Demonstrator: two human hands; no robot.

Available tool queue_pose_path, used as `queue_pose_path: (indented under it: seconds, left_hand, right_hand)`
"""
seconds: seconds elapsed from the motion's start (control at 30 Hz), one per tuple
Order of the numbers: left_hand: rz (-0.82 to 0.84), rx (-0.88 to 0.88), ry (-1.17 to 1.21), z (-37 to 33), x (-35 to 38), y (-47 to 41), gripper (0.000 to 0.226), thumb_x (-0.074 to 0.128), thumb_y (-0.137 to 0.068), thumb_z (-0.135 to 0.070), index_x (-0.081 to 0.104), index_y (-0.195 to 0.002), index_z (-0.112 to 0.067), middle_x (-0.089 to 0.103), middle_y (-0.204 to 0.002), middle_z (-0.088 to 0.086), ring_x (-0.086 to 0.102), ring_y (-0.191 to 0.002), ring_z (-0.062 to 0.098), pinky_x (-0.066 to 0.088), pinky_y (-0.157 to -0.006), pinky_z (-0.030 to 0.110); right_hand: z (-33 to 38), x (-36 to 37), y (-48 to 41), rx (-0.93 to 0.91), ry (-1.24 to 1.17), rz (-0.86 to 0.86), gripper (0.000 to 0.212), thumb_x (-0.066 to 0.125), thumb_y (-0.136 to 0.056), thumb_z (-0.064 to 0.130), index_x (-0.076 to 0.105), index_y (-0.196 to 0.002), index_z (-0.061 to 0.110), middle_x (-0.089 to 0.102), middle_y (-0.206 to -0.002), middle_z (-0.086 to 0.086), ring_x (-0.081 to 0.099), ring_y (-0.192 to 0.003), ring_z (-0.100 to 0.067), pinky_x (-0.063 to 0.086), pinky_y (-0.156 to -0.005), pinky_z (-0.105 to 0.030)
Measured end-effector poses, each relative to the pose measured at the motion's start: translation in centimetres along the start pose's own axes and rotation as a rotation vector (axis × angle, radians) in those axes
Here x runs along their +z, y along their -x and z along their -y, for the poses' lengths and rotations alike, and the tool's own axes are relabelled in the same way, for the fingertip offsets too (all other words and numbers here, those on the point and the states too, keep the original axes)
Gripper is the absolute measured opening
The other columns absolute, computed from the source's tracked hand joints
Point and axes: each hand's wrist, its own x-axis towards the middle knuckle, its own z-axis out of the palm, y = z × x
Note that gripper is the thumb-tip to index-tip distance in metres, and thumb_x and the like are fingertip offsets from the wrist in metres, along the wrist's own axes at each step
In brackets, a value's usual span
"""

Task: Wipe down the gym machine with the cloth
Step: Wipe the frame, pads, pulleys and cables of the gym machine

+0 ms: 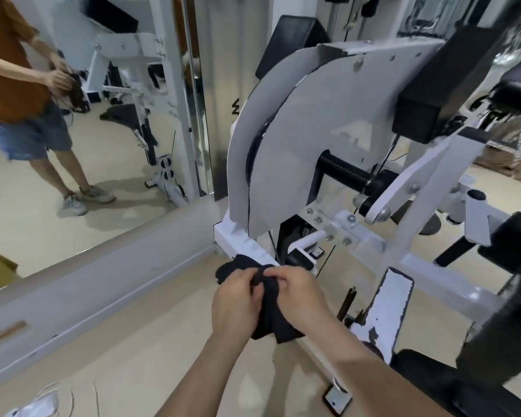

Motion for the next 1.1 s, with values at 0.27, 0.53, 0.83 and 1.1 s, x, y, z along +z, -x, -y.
queue_pose_path:
  seconds: [0.27,0.53,0.83,1.1]
  left_hand:
    - [-0.600,0.638,0.023,-8.6,-9.9,-4.6,0.039,0.057,-0.088,-0.015,0.061,-0.127,-0.008,0.064,-0.117,0.002,0.058,-0.108,0.012,0.045,-0.096,0.019]
    - [-0.258,0.888,-0.593,-13.1,-15.6,-12.7,0.060,0.040,-0.100,-0.024,0.015,-0.153,-0.014,0.037,-0.149,0.014,0.038,-0.134,0.027,0.042,-0.106,0.044]
    - [-0.117,1.065,-0.689,-16.6,-17.0,-15.9,0.060,0.041,-0.095,-0.020,0.024,-0.152,-0.014,0.034,-0.148,0.007,0.030,-0.140,0.025,0.028,-0.114,0.049]
    - [0.045,1.301,-0.509,-16.0,-17.4,-16.3,0.052,0.041,-0.087,-0.017,0.051,-0.137,-0.004,0.042,-0.148,0.010,0.026,-0.144,0.029,0.029,-0.115,0.043]
  right_hand:
    - [6.8,-7.1,-3.7,-0.273,-0.567,-0.783,0.025,0.054,-0.094,0.009,0.069,-0.112,0.017,0.060,-0.122,0.005,0.053,-0.116,0.002,0.036,-0.097,-0.008]
    - [9.8,-7.4,-10.2,-0.352,-0.484,-0.608,0.053,0.025,-0.105,0.031,0.001,-0.152,0.031,-0.002,-0.162,0.014,-0.002,-0.148,-0.003,0.008,-0.122,-0.036]
    - [8.9,-10.3,-16.5,-0.245,-0.436,-0.829,0.061,0.004,-0.098,0.059,-0.002,-0.151,0.030,-0.004,-0.159,0.016,-0.007,-0.147,-0.002,-0.005,-0.119,-0.035]
    - [9.9,-8.8,-13.9,-0.176,-0.733,-0.955,0.048,0.041,-0.091,0.032,0.043,-0.138,0.034,0.055,-0.132,0.017,0.048,-0.123,0.002,0.042,-0.105,-0.029]
